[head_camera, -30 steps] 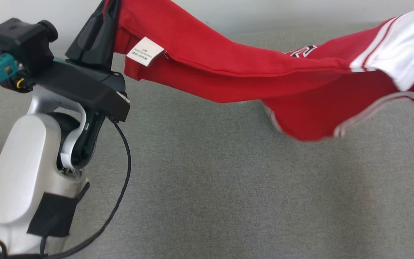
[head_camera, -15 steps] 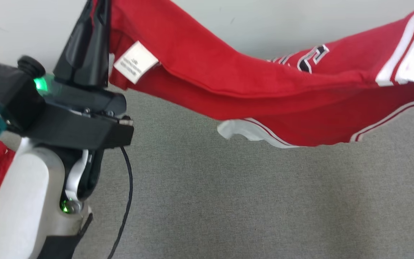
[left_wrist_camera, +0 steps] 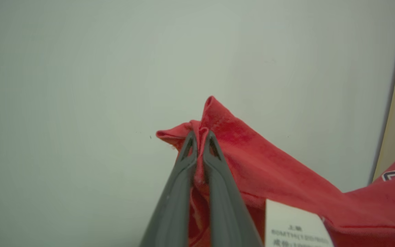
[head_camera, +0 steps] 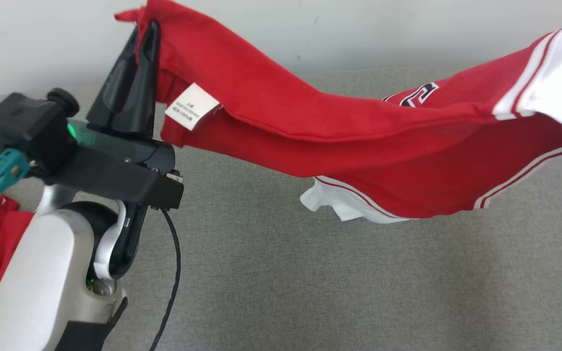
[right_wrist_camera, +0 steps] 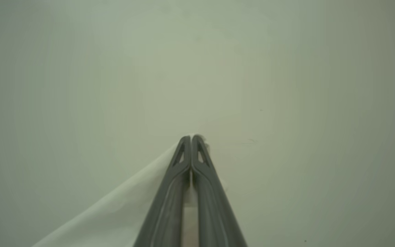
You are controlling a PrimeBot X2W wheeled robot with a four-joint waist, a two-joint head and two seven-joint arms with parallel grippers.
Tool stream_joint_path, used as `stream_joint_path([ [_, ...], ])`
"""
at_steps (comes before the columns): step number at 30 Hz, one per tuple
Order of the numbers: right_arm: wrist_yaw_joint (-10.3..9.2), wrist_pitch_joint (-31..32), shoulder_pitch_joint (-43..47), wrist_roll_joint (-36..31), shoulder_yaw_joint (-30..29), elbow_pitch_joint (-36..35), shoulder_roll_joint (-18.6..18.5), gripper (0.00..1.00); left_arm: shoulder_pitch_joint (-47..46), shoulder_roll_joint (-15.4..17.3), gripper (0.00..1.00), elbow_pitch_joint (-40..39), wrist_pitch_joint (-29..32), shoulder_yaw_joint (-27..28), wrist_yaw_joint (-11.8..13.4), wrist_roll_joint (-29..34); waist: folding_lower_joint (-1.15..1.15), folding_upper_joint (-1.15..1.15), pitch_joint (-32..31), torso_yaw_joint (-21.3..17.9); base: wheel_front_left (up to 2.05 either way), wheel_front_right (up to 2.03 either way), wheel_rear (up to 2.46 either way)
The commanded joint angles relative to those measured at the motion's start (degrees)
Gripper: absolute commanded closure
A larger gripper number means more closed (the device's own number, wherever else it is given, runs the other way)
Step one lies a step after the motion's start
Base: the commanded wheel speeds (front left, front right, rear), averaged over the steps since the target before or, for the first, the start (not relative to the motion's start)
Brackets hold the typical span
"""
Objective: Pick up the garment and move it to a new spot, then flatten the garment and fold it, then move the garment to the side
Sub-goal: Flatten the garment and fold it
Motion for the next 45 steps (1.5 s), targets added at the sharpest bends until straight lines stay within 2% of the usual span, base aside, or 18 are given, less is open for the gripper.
stream_joint_path([
  [1,0.02,-0.19,-0.41,0.71,0.27,1.49,-0.24,1.00,0.21,-0.02,1.00,1.71,0.14,-0.04,-0.39,-0.71,0.01,0.00,0.47,-0.32,0.00,0.00,0.00],
  [11,0.02,-2.60,-3.62,2.91,3.84,16.55,-0.22,1.00,-3.76,-3.19,1.00,19.34,-4.70,-0.38,-4.08,-4.88,0.01,0.00,3.15,-1.51,0.00,0.00,0.00],
  [22,0.02,-6.61,6.50,6.48,10.15,32.72,1.84,1.00,2.80,-7.25,1.00,37.02,-12.20,-1.86,-6.63,-8.45,0.01,0.00,6.38,-1.90,0.00,0.00,0.00],
  [30,0.02,-9.14,11.95,9.47,10.62,39.27,4.85,1.00,4.59,-8.05,1.00,45.92,-16.22,-1.71,-7.99,-10.01,0.01,0.00,7.58,-2.08,0.00,0.00,0.00],
  [38,0.02,-10.07,14.66,10.58,10.98,41.36,6.75,1.00,4.22,-8.09,1.00,50.87,-18.63,-1.53,-8.69,-10.08,0.01,0.00,7.83,-2.31,0.00,0.00,0.00],
  [39,0.02,-10.09,14.88,10.61,10.81,41.46,6.82,1.00,4.24,-8.10,0.87,51.25,-18.82,-1.64,-8.64,-10.00,0.01,0.00,7.70,-2.25,0.00,0.00,0.00],
  [40,0.02,-10.12,15.06,10.61,10.60,41.47,6.88,1.00,4.20,-8.08,0.63,51.44,-19.06,-1.70,-8.39,-9.68,0.01,0.00,7.60,-2.19,0.00,0.00,0.00],
  [41,0.02,-10.06,15.19,10.60,10.38,41.36,6.92,1.00,4.25,-8.13,0.10,51.62,-19.16,-1.76,-8.29,-9.58,0.01,0.00,7.50,-2.12,0.00,0.00,0.00],
  [42,0.02,-10.05,15.29,10.56,10.09,41.16,6.96,1.00,4.30,-8.10,0.00,51.62,-19.45,-1.76,-8.01,-9.29,0.01,0.00,7.37,-2.02,0.00,0.00,0.00],
  [45,0.02,-10.08,15.67,10.21,9.15,40.51,7.04,1.00,4.81,-7.93,0.00,50.51,-20.27,-1.53,-6.94,-8.66,0.01,0.00,7.06,-1.70,0.00,0.00,0.00],
])
